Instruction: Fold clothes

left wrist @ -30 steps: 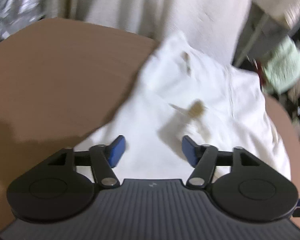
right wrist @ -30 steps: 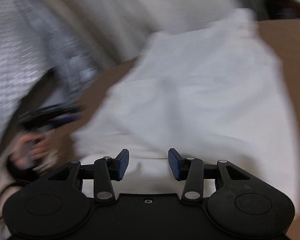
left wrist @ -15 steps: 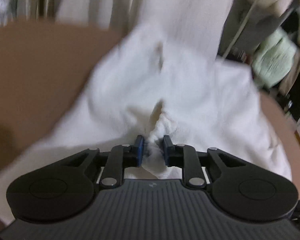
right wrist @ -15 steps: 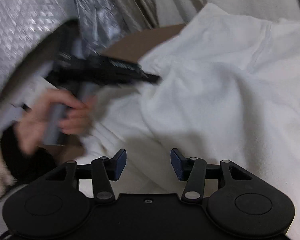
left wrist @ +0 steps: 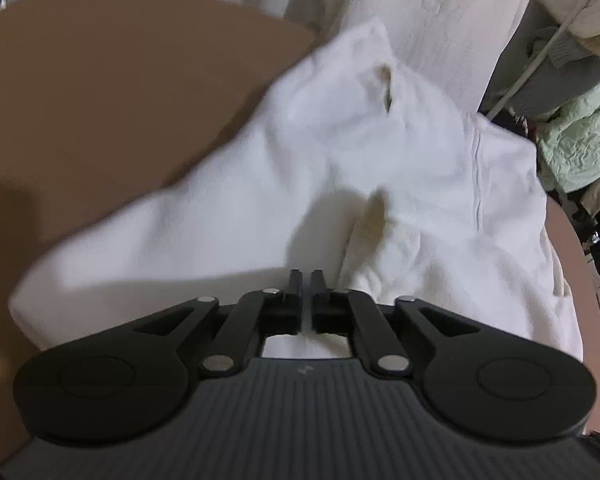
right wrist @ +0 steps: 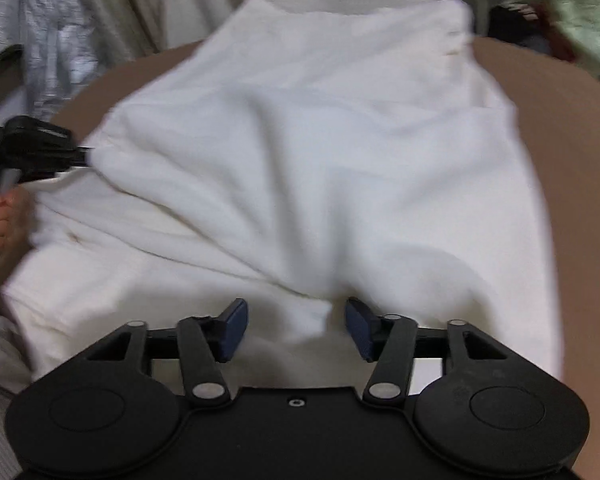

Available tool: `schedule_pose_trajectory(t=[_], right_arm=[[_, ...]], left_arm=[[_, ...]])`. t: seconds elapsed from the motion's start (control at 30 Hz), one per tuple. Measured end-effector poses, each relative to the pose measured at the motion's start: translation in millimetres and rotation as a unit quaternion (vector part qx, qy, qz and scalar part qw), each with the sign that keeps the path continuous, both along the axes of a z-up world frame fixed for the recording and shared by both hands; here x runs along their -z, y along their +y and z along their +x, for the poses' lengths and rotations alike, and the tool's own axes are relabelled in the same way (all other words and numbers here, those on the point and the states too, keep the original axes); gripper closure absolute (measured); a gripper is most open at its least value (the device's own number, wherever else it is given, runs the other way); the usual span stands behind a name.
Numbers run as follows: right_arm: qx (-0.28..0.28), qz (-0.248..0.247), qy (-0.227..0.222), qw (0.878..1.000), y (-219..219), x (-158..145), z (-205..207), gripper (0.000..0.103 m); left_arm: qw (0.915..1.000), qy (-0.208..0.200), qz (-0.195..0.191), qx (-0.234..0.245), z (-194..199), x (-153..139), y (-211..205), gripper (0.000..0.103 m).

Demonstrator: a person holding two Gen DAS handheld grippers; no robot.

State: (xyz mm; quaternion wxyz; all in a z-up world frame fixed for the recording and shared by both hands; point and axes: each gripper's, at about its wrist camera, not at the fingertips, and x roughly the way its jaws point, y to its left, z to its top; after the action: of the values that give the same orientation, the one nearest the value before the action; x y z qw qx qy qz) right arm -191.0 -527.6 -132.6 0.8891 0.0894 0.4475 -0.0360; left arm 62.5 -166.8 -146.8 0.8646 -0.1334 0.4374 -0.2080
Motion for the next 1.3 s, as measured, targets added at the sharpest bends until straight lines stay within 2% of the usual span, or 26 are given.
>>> schedule_pose_trajectory(t=[0.03, 0.07, 0.1, 0.13, 0.17, 0.23, 0.33, 0.43, 0.57, 0.67, 0.7, 0.8, 0.83, 0.87, 0.93, 0.97, 1.03, 1.13, 1.2, 1.3], right_arm=[[0.016, -0.007, 0.002, 1.0, -5.2, 0.0, -5.7, 0.038], [0.033, -0.012, 0.003, 0.999, -10.3, -0.2, -10.9, 0.038], [0.05, -0.009, -0.006, 0.999, -18.6, -1.5, -18.7, 0.039], [0.075, -0.014, -0.025, 0.997, -26.8, -5.3, -28.0, 0.039], [0.099, -0.027, -0.042, 0.994, -32.2, -9.5, -35.9, 0.039], [0.132, -0.058, -0.07, 0.987, -36.9, -15.7, -47.1, 0.039], [0.124, -0.106, -0.088, 0.983, -32.3, -19.6, -54.5, 0.04], [0.102, -0.203, -0.038, 0.973, -10.5, -13.5, -52.1, 0.042], [0.098, -0.196, -0.021, 0.975, -17.4, -4.3, -60.8, 0.044], [0.109, -0.184, -0.035, 0.976, -19.7, -11.2, -64.7, 0.043], [0.111, -0.191, -0.039, 0.974, -19.8, -13.4, -64.2, 0.043], [0.138, -0.254, -0.032, 0.957, -21.2, -13.0, -57.1, 0.038], [0.144, -0.253, -0.03, 0.956, -26.7, -11.8, -57.2, 0.038], [0.146, -0.226, -0.031, 0.963, -35.1, -10.4, -59.1, 0.037], [0.147, -0.139, -0.034, 0.979, -52.7, -4.8, -65.5, 0.038], [0.15, -0.107, -0.037, 0.982, -58.8, -1.5, -68.8, 0.038], [0.159, -0.078, -0.039, 0.983, -65.2, 4.4, -73.2, 0.037], [0.159, -0.061, -0.049, 0.984, -67.6, 7.3, -75.2, 0.038], [0.15, -0.068, -0.051, 0.985, -65.9, 7.1, -72.7, 0.038], [0.14, -0.08, -0.053, 0.985, -64.9, 6.0, -68.1, 0.039]], left_arm=[[0.9999, -0.013, -0.006, 0.0, 0.3, -3.5, 0.9, 0.086], [0.9996, -0.023, -0.016, 0.001, -0.9, -6.8, 1.3, 0.068], [0.9992, -0.029, -0.028, -0.001, -3.2, -8.7, 1.8, 0.057], [0.9988, -0.031, -0.037, -0.007, -2.4, -8.7, 1.1, 0.039], [0.9982, -0.031, -0.049, -0.018, -0.7, -6.5, 1.2, 0.032], [0.9967, -0.023, -0.074, -0.025, 0.3, -1.3, 2.0, 0.031], [0.9954, 0.013, -0.094, -0.011, 2.4, 1.3, 4.6, 0.031], [0.9952, 0.011, -0.097, -0.007, 2.3, 2.6, 2.1, 0.031], [0.9976, -0.007, -0.051, 0.047, 3.6, 4.7, -20.8, 0.035], [0.997, -0.03, -0.013, 0.071, -4.2, -1.8, -34.4, 0.035], [0.9964, -0.037, -0.008, 0.076, -5.9, -5.1, -37.2, 0.034], [0.995, -0.049, -0.019, 0.085, -9.3, -10.0, -39.1, 0.031], [0.9949, -0.048, -0.024, 0.086, -9.6, -9.7, -39.4, 0.029], [0.9953, -0.039, -0.025, 0.085, -8.7, -7.4, -40.3, 0.022], [0.9975, -0.012, -0.017, 0.068, -5.6, -1.2, -40.5, 0.012], [0.9981, -0.001, -0.015, 0.06, -4.1, 1.4, -39.9, 0.012], [0.9981, 0.004, -0.027, 0.056, -2.5, 2.2, -36.7, 0.012], [0.9983, 0.009, -0.038, 0.042, -0.2, 2.4, -32.4, 0.012], [0.9988, 0.028, -0.027, 0.029, 1.8, 2.4, -31.9, 0.01], [0.9986, 0.022, -0.038, 0.03, 0.4, -4.4, -29.0, 0.01]])
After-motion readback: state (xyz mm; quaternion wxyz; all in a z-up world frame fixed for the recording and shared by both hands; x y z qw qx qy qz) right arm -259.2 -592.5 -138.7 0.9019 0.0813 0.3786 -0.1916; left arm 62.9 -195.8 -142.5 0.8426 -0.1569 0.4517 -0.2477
